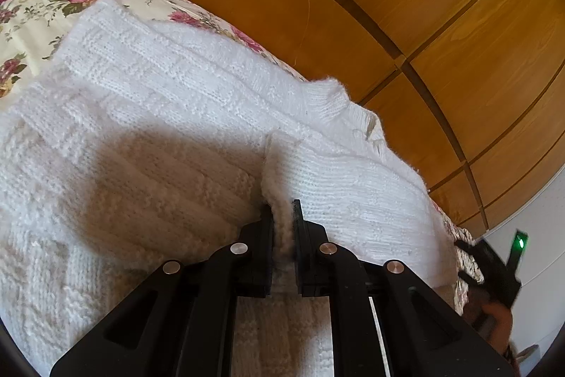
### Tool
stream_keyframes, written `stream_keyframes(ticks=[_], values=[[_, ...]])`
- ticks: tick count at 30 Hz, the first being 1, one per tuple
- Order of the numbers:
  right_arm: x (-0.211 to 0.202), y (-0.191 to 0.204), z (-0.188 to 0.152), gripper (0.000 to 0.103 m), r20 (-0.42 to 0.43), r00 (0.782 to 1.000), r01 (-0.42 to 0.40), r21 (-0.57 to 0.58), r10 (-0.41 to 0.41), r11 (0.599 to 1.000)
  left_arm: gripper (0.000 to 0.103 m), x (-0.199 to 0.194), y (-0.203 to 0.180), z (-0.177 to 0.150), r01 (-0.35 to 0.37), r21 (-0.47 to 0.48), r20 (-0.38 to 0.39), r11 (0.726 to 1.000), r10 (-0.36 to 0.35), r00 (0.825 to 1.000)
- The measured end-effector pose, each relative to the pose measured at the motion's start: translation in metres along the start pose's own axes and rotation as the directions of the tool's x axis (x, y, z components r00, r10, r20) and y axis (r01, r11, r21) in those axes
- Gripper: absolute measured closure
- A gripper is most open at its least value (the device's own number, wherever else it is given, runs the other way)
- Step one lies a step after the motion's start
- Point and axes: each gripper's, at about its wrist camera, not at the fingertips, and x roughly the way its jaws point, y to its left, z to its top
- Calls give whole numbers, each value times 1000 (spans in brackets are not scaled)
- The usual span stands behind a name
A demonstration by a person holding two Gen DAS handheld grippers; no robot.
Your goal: Fold small clothes
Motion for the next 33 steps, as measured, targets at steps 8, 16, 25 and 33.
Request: stream_keyframes(ticks=[8,16,25,33], values=[[9,-2,-32,2,-56,988,135,-96,-141,986,95,-1,-2,-1,-7,5,-3,1000,7,1000],[-24,-15,-37,2,38,996,77,-25,-76,997,32,-28,-30,-20,-10,153,-12,988,12,1000],[-80,-31,-81,5,-15,989,-146,-24,146,989,24,-68,-22,-56,-18,177,-50,984,28,998],[-114,-49,-123,31,-46,955,-297,-46,294,954,11,-107,-26,-85,-62,270,-7,961,66,998]])
